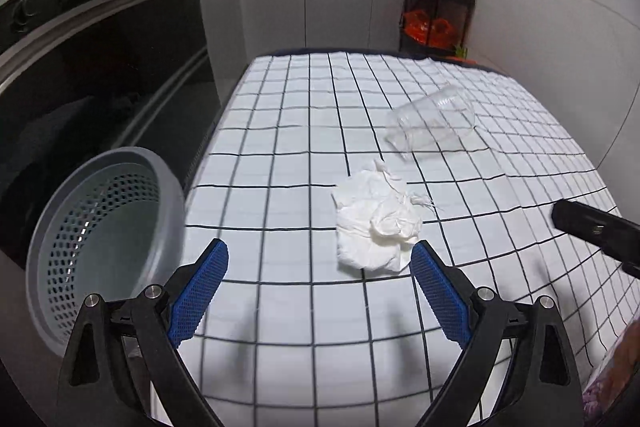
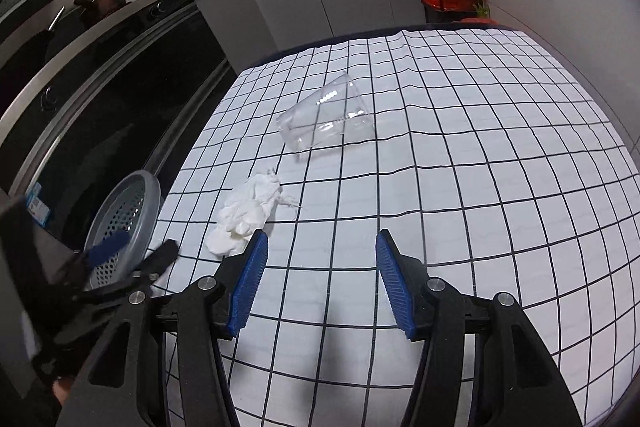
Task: Collect trash
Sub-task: 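Lower the left gripper onto the white tissue and close it, then lift the tissue with the left gripper while the right gripper grasps the clear cup, then carry the tissue and cup over the basket and open both grippers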
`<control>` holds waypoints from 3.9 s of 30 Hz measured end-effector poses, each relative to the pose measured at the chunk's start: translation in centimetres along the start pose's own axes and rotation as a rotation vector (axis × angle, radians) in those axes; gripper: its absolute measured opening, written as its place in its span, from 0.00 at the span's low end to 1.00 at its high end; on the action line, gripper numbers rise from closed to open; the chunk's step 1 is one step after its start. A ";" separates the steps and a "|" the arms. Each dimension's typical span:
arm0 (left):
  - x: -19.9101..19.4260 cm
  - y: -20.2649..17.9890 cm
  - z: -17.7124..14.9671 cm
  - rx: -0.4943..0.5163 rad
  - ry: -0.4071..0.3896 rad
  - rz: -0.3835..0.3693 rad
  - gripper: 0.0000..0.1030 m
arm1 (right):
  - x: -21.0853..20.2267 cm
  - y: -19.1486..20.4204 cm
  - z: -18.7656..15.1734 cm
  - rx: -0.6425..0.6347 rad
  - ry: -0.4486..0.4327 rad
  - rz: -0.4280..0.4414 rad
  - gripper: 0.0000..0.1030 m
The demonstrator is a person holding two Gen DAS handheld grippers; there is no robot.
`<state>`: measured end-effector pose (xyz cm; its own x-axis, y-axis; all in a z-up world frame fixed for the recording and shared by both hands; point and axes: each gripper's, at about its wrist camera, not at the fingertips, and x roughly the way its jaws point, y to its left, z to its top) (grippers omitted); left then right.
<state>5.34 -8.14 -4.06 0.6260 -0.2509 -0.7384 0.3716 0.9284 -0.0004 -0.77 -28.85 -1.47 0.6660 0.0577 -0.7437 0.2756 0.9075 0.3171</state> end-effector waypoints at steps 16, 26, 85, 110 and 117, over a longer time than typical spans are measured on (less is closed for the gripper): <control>6.2 -3.2 1.0 0.029 0.080 0.002 0.88 | 0.3 -0.9 -0.2 0.009 0.021 -0.008 0.52; 7.5 -3.2 1.4 0.017 0.119 -0.072 0.28 | 1.7 -1.2 -0.2 0.029 0.051 -0.022 0.52; -2.5 10.6 5.9 -0.129 -0.094 0.092 0.16 | 17.8 3.6 9.8 0.423 0.004 -0.316 0.61; -6.8 17.4 2.2 -0.197 -0.057 0.130 0.16 | 5.6 15.1 2.6 -0.087 -0.076 -0.116 0.54; -8.6 21.3 0.3 -0.199 -0.056 0.220 0.16 | 5.6 20.6 0.9 -0.189 -0.054 -0.026 0.54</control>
<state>8.06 13.70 2.53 0.7153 -0.0470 -0.6973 0.0844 0.9962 0.0194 9.22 -10.20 1.40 0.6978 0.0150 -0.7162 0.1620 0.9706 0.1782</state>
